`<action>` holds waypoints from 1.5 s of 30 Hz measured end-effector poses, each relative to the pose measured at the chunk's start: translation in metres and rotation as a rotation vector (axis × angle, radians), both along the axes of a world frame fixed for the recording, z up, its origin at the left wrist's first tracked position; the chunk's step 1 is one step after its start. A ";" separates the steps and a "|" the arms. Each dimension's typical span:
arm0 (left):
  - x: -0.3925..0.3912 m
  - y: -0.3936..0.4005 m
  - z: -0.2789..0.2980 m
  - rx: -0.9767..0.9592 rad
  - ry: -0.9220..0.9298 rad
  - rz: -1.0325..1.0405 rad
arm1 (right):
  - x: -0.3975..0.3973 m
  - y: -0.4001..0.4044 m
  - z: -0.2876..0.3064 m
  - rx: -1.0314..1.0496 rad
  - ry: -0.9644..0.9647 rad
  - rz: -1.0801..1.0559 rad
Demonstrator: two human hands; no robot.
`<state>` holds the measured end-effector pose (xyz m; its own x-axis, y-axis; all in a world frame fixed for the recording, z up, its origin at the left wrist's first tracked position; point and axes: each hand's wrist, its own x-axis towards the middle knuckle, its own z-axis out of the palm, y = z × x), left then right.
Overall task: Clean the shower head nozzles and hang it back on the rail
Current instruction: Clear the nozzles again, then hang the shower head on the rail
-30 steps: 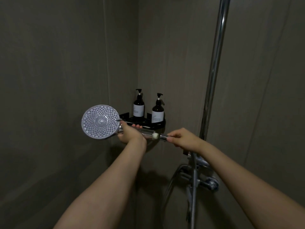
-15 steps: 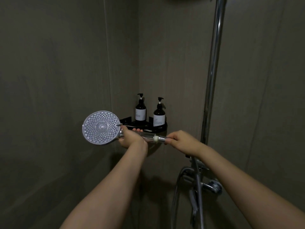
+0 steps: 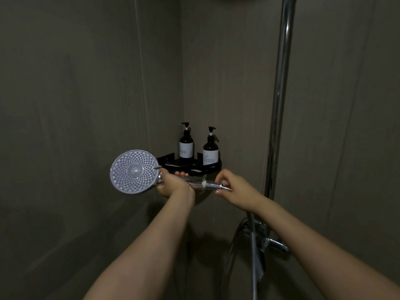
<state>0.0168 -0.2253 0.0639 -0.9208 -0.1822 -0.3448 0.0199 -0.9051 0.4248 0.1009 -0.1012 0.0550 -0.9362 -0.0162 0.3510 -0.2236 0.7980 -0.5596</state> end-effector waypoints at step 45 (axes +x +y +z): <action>-0.027 0.006 -0.012 -0.018 -0.034 -0.007 | -0.021 -0.005 -0.016 -0.113 0.058 -0.077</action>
